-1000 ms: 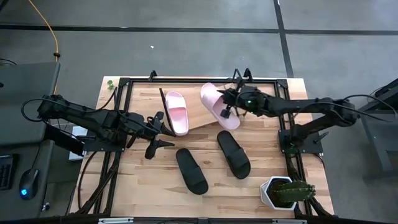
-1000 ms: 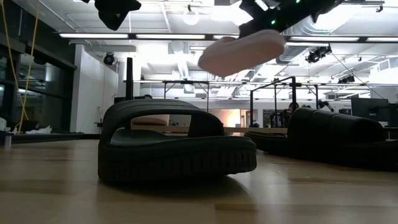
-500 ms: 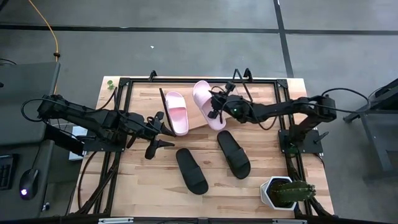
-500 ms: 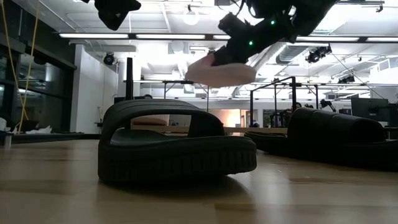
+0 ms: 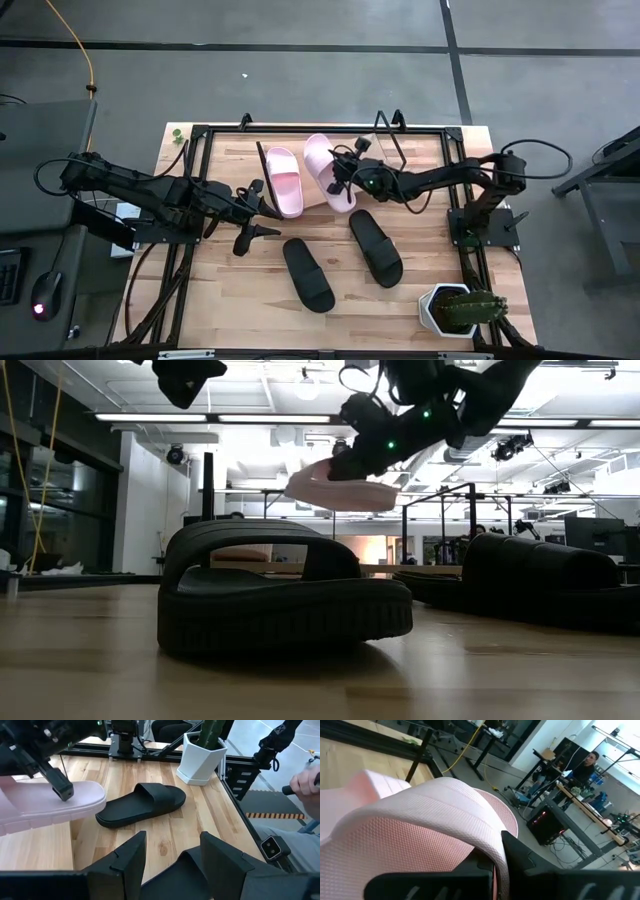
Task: Pick and place slides into the shelf
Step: Put the pink slide on the shelf
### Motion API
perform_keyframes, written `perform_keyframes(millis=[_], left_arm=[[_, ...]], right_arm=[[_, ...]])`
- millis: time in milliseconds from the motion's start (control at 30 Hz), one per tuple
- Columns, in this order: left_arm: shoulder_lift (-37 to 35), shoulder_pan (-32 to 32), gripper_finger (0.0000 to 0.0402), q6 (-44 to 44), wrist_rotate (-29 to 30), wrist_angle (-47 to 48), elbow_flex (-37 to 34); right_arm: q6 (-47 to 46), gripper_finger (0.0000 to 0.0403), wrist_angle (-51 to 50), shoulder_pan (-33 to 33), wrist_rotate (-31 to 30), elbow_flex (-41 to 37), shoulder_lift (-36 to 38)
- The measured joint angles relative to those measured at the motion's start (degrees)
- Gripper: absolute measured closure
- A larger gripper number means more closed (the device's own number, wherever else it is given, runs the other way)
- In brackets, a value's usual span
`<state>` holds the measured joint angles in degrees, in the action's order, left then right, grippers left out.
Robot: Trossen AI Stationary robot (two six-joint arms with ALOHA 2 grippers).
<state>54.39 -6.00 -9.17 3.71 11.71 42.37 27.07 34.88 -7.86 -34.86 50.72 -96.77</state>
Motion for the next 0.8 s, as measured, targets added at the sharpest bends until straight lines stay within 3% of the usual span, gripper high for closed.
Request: perform_keyframes(millis=[167,800], left_arm=[[0.0,0.0,0.0231,0.02,-0.01,-0.03,0.0],[0.0,0.0,0.0231,0.13,-0.01,-0.14,0.0]], right_arm=[[0.61,0.0403,3.62,0.02,-4.61,0.0,-2.96],[3.85,0.0403,17.82,-0.12,-8.13,0.0,-10.91]])
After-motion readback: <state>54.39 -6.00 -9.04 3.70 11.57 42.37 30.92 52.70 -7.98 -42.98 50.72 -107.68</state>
